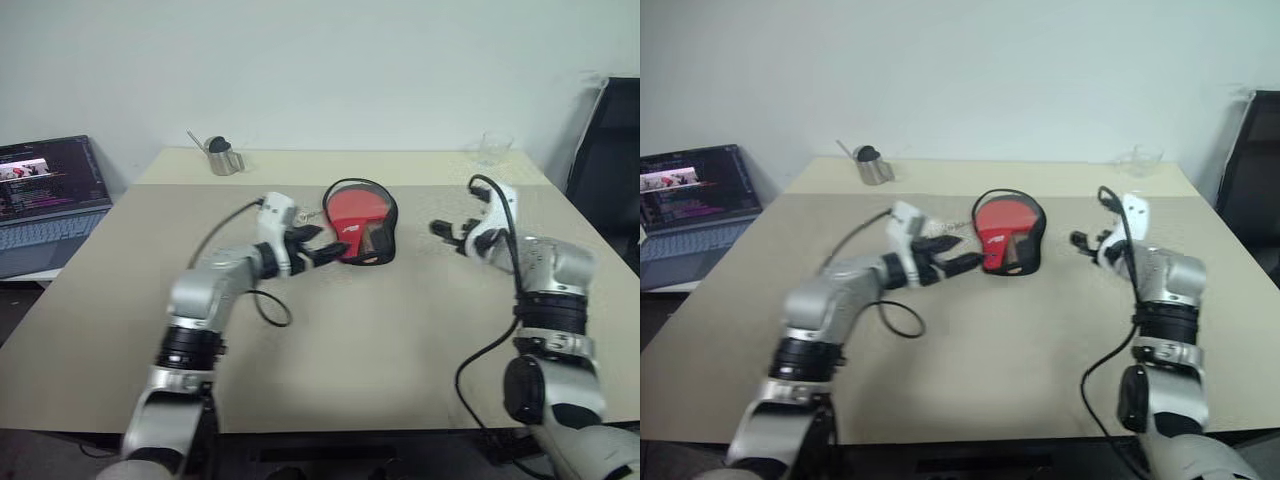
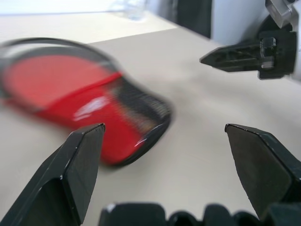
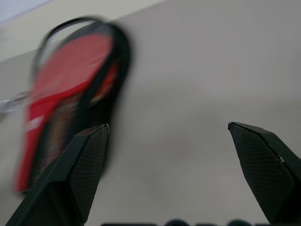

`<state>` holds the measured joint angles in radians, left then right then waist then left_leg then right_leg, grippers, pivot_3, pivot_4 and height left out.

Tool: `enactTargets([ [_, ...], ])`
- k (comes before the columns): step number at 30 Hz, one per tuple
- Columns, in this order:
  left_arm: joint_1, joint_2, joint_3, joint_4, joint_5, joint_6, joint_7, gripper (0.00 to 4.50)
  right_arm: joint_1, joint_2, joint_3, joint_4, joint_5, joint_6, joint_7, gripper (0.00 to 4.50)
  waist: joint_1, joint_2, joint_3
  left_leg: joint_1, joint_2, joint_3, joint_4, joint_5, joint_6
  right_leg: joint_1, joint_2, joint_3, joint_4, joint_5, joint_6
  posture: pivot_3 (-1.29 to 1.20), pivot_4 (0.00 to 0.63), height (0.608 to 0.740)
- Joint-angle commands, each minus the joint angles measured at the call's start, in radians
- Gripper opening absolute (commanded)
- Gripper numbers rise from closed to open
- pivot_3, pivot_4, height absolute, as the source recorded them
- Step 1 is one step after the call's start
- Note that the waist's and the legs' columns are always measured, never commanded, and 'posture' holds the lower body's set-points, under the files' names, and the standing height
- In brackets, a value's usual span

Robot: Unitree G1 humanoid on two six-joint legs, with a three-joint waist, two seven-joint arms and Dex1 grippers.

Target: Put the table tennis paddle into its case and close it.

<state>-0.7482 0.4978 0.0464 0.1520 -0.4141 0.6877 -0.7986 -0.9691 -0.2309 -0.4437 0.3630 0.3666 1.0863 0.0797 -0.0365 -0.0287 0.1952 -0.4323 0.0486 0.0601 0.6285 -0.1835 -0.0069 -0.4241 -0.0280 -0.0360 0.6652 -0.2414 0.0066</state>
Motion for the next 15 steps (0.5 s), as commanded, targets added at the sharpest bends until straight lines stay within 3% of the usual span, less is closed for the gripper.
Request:
enactTargets([
  [1,0.045,0.078,0.012,-0.068,-0.02,-0.019,-0.089,4.48,-0.056,0.027,-0.016,0.021,0.029,-0.037,-0.025,4.49,0.008,0.0,0.0,0.0,0.0,0.0,0.0,0.0,0.0,0.0,-0.001,0.0,0.0,0.0,0.0,0.0,0.15,0.74],
  [4,0.09,0.113,0.009,-0.113,-0.027,-0.011,-0.107,4.48,-0.069,0.058,0.001,0.066,0.027,-0.066,-0.033,4.49,0.011,0.0,0.0,-0.001,0.001,0.0,0.0,0.0,0.0,0.001,-0.004,0.0,-0.001,0.0,0.0,0.0,0.15,0.74],
  [15,0.147,0.084,0.008,-0.237,-0.043,0.042,-0.035,4.48,-0.112,0.079,0.043,0.245,0.01,-0.197,-0.038,4.49,0.007,0.0,0.0,-0.002,0.0,-0.001,0.0,0.0,0.001,0.001,-0.004,-0.001,-0.001,0.001,0.0,0.0,0.15,0.74],
])
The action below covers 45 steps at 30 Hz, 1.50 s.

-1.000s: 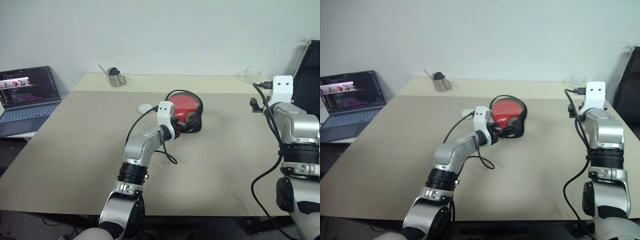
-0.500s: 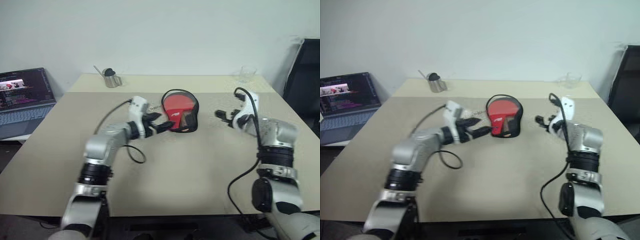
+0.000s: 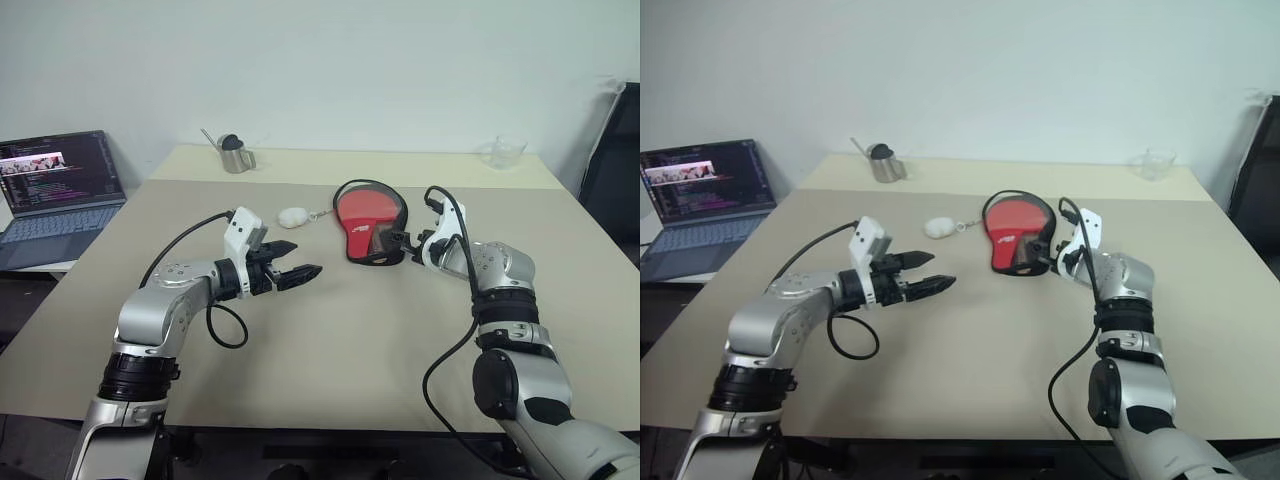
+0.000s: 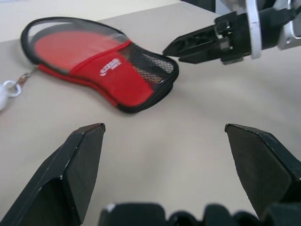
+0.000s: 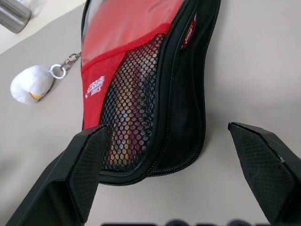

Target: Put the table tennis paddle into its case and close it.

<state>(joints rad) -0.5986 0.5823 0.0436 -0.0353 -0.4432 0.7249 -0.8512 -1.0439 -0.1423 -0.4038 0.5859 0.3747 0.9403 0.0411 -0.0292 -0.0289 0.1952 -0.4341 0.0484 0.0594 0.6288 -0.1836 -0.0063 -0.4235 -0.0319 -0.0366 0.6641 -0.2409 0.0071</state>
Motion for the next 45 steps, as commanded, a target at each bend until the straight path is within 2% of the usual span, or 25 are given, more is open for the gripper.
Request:
enactTargets([
  [1,-0.001,0.0,0.013,-0.054,-0.015,0.007,0.021,4.48,-0.04,-0.01,0.004,0.041,0.001,-0.062,-0.003,4.49,0.0,0.0,0.0,0.0,0.0,0.0,0.0,0.0,0.0,0.0,0.001,0.0,0.0,0.0,0.0,0.0,0.15,0.74],
  [8,0.007,0.003,0.02,-0.068,-0.019,0.01,0.046,4.48,-0.045,0.003,0.007,0.144,0.005,-0.115,-0.008,4.49,-0.002,0.0,0.0,0.0,0.0,0.0,0.0,0.0,0.0,0.0,0.002,0.0,0.0,0.0,0.0,0.0,0.15,0.74],
  [22,0.019,-0.009,0.014,-0.078,-0.021,0.005,0.079,4.48,-0.079,0.061,0.02,0.228,0.014,-0.157,-0.017,4.49,-0.002,0.0,0.0,0.0,0.0,0.0,0.0,0.0,0.0,0.0,0.002,0.001,0.0,0.0,0.0,0.0,0.15,0.74],
  [30,0.028,-0.015,0.011,-0.087,-0.019,0.007,0.093,4.48,-0.084,0.054,0.007,0.267,0.016,-0.184,-0.032,4.49,-0.002,0.0,0.0,0.001,0.0,0.0,0.0,0.0,0.0,0.0,0.002,0.001,0.0,0.0,0.0,0.0,0.15,0.74],
  [33,0.028,-0.016,0.01,-0.085,-0.02,0.005,0.096,4.48,-0.086,0.053,0.003,0.277,0.015,-0.195,-0.04,3.96,-0.002,0.0,0.0,0.001,0.0,0.0,0.0,0.0,0.0,0.0,0.002,0.001,0.0,0.0,0.0,0.0,0.15,0.74],
  [40,0.024,-0.023,0.004,-0.08,-0.014,-0.001,0.105,4.48,-0.084,0.047,0.009,0.291,0.009,-0.215,-0.051,1.59,-0.002,0.0,0.0,0.001,0.0,0.0,0.0,0.0,0.0,0.0,0.002,0.001,0.0,0.0,0.0,0.0,0.15,0.74],
  [45,0.019,-0.025,0.001,-0.07,-0.007,-0.007,0.108,4.48,-0.082,0.038,0.011,0.297,0.006,-0.223,-0.053,0.11,-0.002,0.0,0.0,0.001,0.0,0.0,0.0,0.0,0.0,0.0,0.002,0.001,0.0,0.0,0.0,0.0,0.15,0.74],
])
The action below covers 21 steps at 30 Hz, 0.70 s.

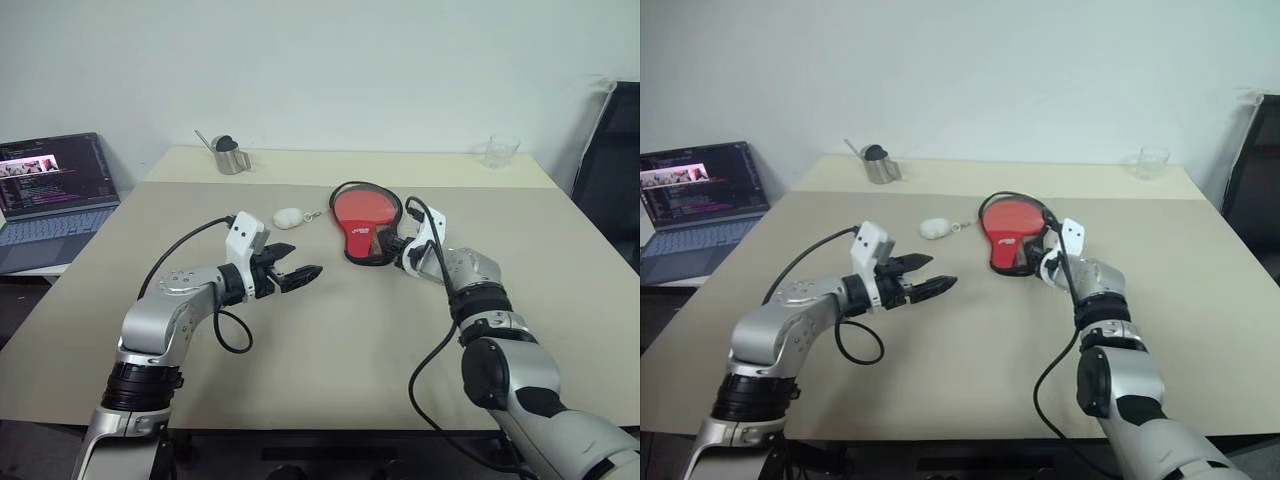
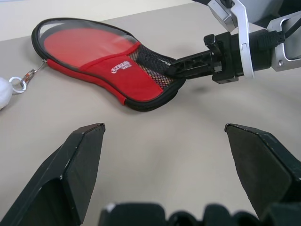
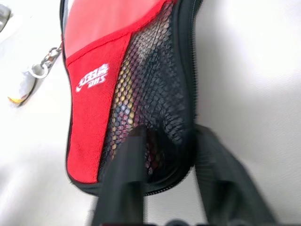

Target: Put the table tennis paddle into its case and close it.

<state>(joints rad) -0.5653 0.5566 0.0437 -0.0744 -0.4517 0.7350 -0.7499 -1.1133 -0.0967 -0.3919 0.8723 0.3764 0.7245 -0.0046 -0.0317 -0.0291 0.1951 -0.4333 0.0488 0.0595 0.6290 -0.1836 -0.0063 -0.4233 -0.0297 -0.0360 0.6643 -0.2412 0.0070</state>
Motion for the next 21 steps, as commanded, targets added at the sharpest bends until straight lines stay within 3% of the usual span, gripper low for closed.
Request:
enactTargets([
  [1,-0.016,0.0,0.001,-0.029,0.002,-0.017,0.006,4.48,-0.012,-0.008,0.0,0.011,0.003,-0.008,-0.008,0.03,0.0,0.0,0.0,0.0,0.0,0.0,0.0,0.0,0.0,0.0,0.0,0.0,0.0,0.0,0.0,0.0,0.15,0.74],
  [14,-0.009,-0.004,-0.006,-0.033,0.012,-0.022,0.015,4.48,-0.001,-0.009,0.013,0.005,-0.006,-0.009,-0.009,0.03,0.001,0.0,0.0,0.0,0.0,0.0,0.0,0.0,0.0,0.0,0.0,0.0,0.0,0.0,0.0,0.0,0.15,0.74],
  [21,-0.003,0.002,-0.01,-0.035,0.013,-0.019,0.01,4.48,0.069,-0.038,0.095,-0.165,-0.003,0.164,0.06,0.03,0.001,0.0,0.0,0.0,0.0,0.0,-0.001,0.0,0.0,0.0,0.0,0.0,-0.001,0.0,0.0,0.0,0.15,0.74],
])
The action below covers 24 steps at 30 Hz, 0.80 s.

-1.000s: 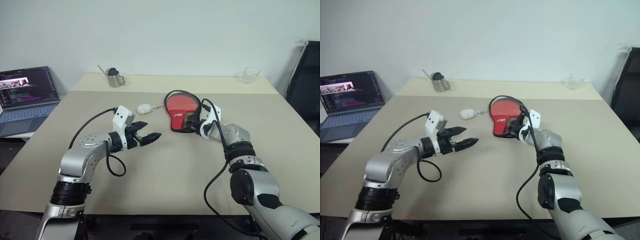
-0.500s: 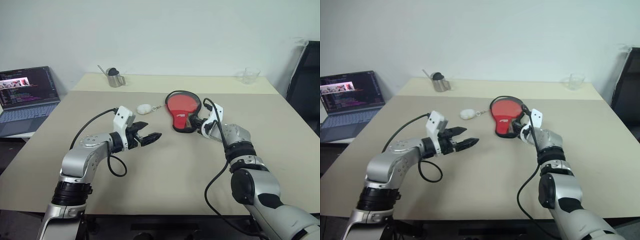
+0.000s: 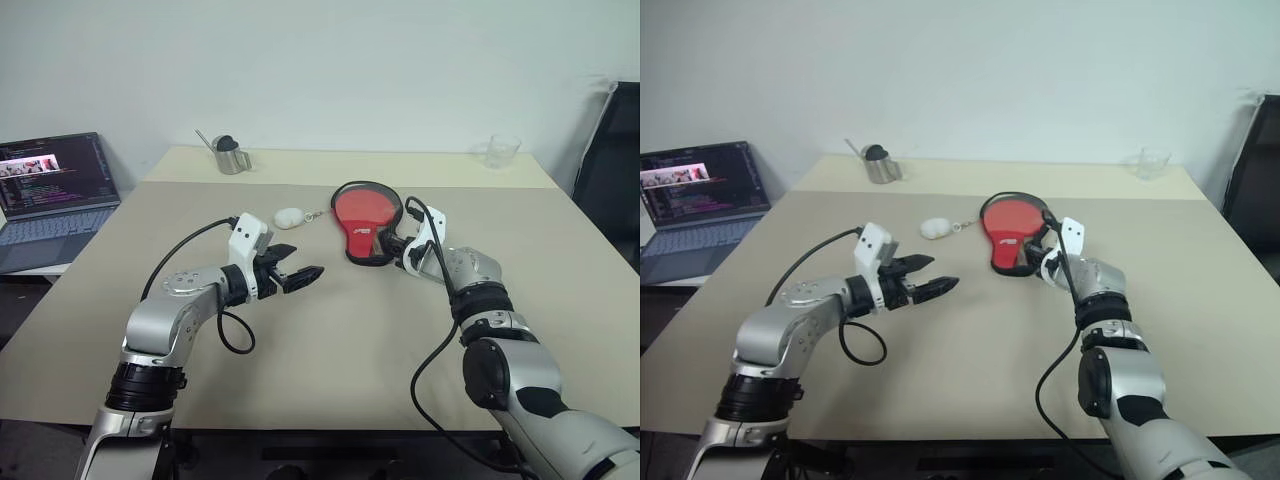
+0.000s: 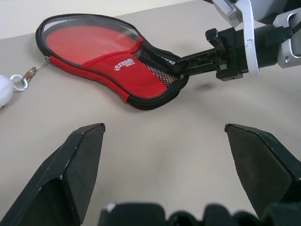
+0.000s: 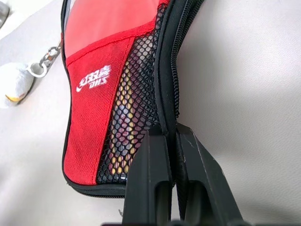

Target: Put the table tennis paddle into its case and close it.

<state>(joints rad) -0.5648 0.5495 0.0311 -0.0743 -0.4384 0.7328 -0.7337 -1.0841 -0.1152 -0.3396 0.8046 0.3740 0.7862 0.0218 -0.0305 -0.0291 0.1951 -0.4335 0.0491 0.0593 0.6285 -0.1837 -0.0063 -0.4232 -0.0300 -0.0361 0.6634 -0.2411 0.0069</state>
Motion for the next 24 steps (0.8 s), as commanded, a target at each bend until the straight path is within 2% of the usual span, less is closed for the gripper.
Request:
enactTargets([
  [1,-0.003,0.01,0.001,-0.031,0.002,-0.019,-0.008,4.48,0.062,-0.027,0.061,-0.148,0.004,0.144,0.046,0.03,0.001,0.0,0.0,0.0,0.0,0.0,0.0,0.0,0.0,0.0,0.0,0.0,0.0,0.0,0.0,0.0,0.15,0.74],
  [13,-0.037,-0.005,-0.03,0.01,0.014,-0.039,-0.033,4.48,0.272,-0.053,0.15,-0.618,0.054,0.488,0.108,0.03,0.002,0.0,0.0,0.0,0.0,-0.001,0.0,0.0,0.0,0.0,-0.001,-0.001,0.0,-0.001,0.001,0.0,0.15,0.74],
  [24,-0.072,-0.014,-0.065,0.051,0.022,-0.056,-0.072,4.48,0.424,-0.013,0.094,-0.987,0.097,0.793,0.086,0.03,0.003,0.0,0.0,0.0,0.0,-0.001,-0.001,0.0,0.0,0.0,0.0,-0.001,0.0,-0.001,0.001,0.0,0.15,0.74],
])
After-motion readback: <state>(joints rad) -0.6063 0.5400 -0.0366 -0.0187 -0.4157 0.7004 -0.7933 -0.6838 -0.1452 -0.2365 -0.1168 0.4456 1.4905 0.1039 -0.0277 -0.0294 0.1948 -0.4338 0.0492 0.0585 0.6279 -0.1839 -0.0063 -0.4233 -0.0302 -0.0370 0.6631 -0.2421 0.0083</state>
